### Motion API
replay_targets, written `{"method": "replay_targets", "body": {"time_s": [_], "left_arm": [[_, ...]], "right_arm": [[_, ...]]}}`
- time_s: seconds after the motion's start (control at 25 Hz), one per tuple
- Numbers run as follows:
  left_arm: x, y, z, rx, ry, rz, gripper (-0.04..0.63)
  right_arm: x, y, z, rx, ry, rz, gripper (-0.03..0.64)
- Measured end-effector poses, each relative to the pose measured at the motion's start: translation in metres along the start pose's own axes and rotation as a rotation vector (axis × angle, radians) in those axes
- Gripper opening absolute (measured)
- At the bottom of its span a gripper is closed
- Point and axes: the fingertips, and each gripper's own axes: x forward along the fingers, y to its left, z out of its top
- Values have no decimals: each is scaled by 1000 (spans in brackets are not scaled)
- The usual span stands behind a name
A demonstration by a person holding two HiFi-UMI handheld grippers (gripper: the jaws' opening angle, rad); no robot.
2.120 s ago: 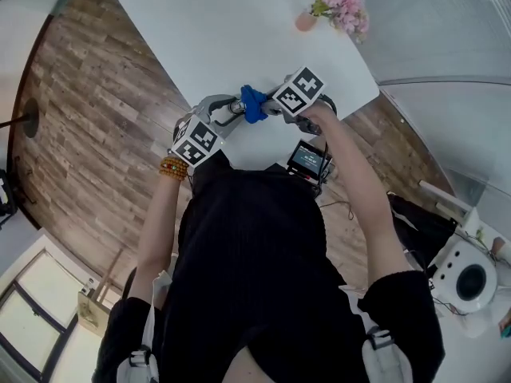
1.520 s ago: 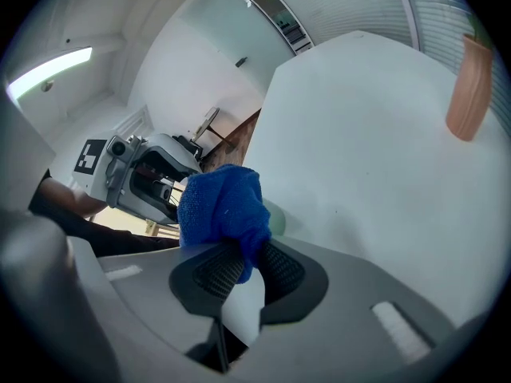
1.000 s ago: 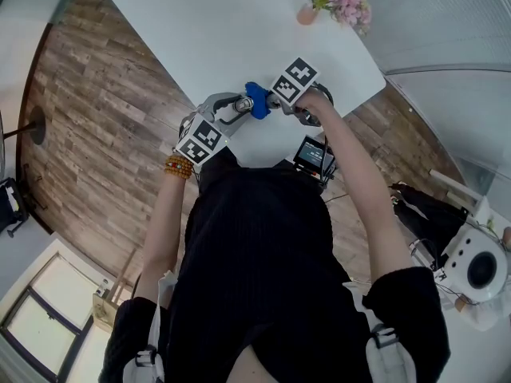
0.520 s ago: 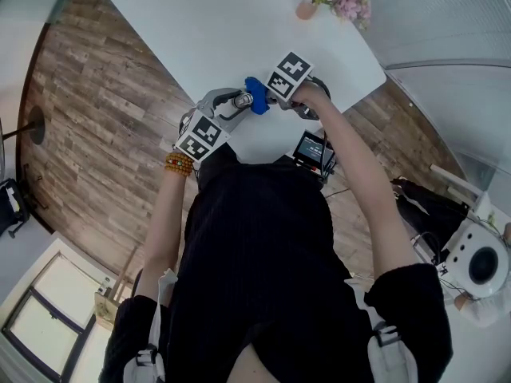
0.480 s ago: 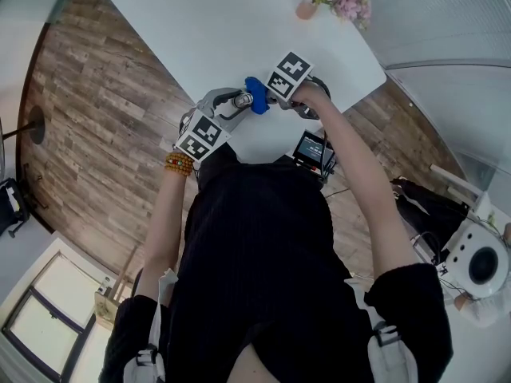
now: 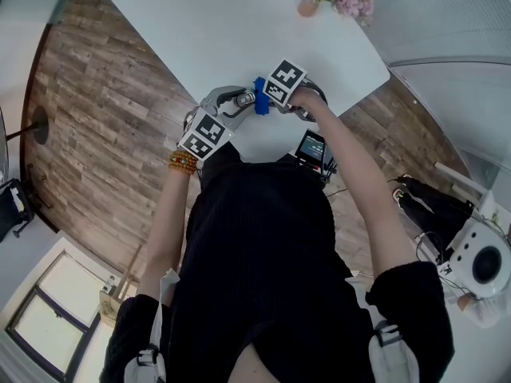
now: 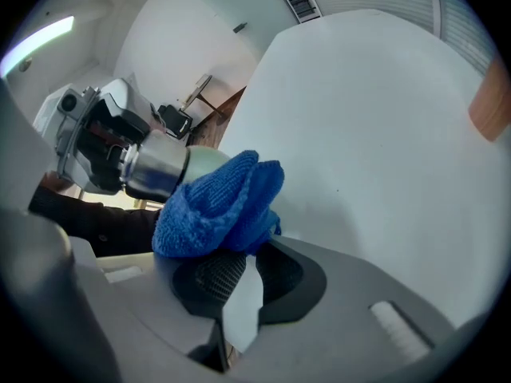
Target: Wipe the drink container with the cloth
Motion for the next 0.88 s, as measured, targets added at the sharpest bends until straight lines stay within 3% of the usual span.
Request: {"method": "replay_targets", "body": {"time_s": [0.32, 0.44, 0.6, 0.76, 0.88], "left_arm": [[1, 0, -1, -16, -14, 13, 261], [-5, 2, 0, -112, -60, -6, 264], [-29, 20, 11, -241, -164, 18, 291], [-48, 25, 31, -262, -250, -33, 291], [-49, 22, 51, -258, -301, -114, 302]], "right_arm": [[22, -10, -10, 31, 33, -35, 58], [15, -9, -12, 34, -3, -48, 60], [-28, -3, -9, 87, -187, -30, 61], [-93, 13, 10, 136, -439, -22, 61], [-127, 37, 33, 58, -564, -29, 61]]}}
